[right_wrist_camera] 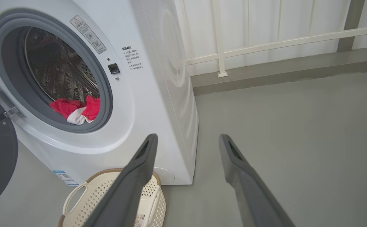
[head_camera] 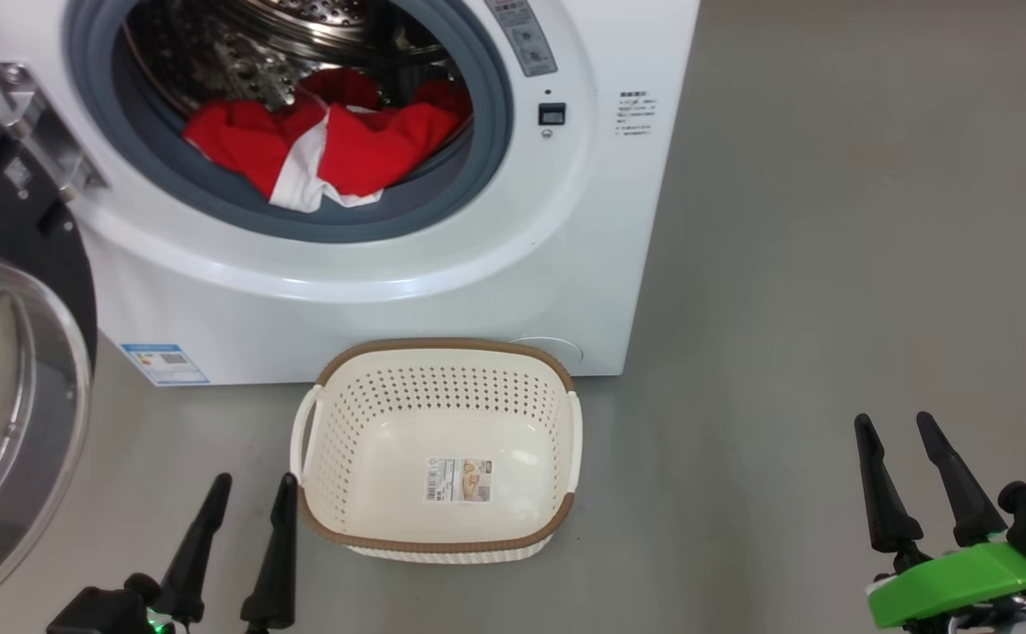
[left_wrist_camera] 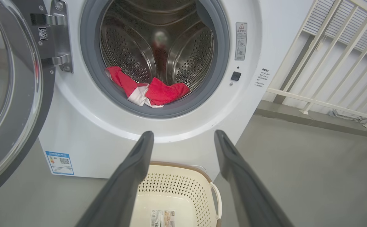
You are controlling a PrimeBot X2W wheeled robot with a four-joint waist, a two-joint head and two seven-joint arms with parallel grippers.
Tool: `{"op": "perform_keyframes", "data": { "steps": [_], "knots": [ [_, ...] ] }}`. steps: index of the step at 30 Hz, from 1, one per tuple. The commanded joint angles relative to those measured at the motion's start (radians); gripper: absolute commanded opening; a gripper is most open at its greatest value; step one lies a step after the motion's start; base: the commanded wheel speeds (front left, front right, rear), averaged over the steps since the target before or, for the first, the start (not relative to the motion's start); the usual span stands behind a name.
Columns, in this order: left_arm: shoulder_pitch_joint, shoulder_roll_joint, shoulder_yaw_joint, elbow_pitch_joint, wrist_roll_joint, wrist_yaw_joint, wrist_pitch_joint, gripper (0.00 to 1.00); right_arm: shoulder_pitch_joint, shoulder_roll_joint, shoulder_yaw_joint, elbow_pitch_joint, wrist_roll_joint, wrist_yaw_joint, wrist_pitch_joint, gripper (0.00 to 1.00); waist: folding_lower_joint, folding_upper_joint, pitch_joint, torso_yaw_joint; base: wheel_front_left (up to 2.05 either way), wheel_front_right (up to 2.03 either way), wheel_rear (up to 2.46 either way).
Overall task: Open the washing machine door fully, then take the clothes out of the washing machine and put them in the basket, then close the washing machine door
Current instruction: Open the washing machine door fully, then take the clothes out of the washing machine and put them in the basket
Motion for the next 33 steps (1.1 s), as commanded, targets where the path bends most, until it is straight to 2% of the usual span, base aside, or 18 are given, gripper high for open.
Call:
{"op": "perform_keyframes", "data": {
  "steps": [1, 12, 23, 33],
  "knots": [
    [-0.018, 0.024, 0.023, -0.031, -0.006, -0.005, -0.005, 1.0, 0.01, -0.013, 0.012, -0.028, 0.003, 0.005, -0.006, 1.0, 0.0, 0.0, 0.001, -0.015, 0.0, 0.0, 0.0],
    [-0.019, 0.026, 0.003, -0.033, -0.035, -0.005, -0.005, 1.0, 0.028, -0.013, -0.005, -0.034, 0.001, 0.005, -0.006, 1.0, 0.0, 0.0, -0.008, -0.037, 0.0, 0.0, 0.0],
    [-0.033, 0.05, -0.001, -0.02, -0.055, -0.005, -0.005, 1.0, 0.028, -0.013, 0.007, -0.035, -0.004, 0.005, -0.006, 1.0, 0.0, 0.0, -0.012, -0.024, 0.0, 0.0, 0.0],
    [-0.049, 0.046, 0.006, -0.016, -0.067, -0.005, -0.005, 1.0, 0.015, -0.014, 0.014, -0.035, -0.004, 0.005, -0.006, 1.0, 0.0, 0.0, -0.001, -0.022, 0.38, -0.42, 0.04]
  ]
}}
